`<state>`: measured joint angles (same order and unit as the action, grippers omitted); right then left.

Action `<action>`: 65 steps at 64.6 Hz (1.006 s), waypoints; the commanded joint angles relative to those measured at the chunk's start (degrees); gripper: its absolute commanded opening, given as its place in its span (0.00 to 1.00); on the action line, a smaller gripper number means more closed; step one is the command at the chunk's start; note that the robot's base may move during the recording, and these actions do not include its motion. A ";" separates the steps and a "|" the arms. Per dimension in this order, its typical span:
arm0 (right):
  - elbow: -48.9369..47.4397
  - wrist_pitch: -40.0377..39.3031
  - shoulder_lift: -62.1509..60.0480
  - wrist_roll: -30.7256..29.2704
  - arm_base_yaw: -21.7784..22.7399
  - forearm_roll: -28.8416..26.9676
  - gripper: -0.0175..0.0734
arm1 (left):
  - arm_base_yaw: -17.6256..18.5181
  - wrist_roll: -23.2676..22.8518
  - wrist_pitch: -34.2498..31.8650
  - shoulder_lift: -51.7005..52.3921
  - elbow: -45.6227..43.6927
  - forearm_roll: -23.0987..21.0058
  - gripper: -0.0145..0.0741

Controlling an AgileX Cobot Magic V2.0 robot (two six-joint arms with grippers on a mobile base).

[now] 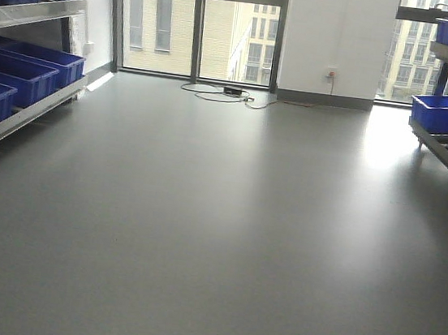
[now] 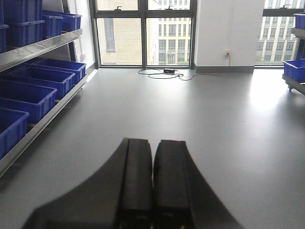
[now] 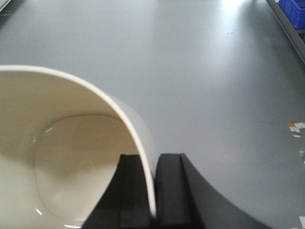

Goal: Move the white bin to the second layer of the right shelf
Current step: 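Drive across the room and turn toward the blue crate rack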

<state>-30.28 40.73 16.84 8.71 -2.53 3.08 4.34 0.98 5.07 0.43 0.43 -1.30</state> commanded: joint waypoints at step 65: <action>-1.59 -5.76 0.39 -0.11 0.40 0.24 0.25 | 0.23 -0.27 -4.52 0.92 2.11 -0.36 0.26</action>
<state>-30.28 40.73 16.84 8.71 -2.53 3.08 4.34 0.98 5.07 0.43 0.43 -1.30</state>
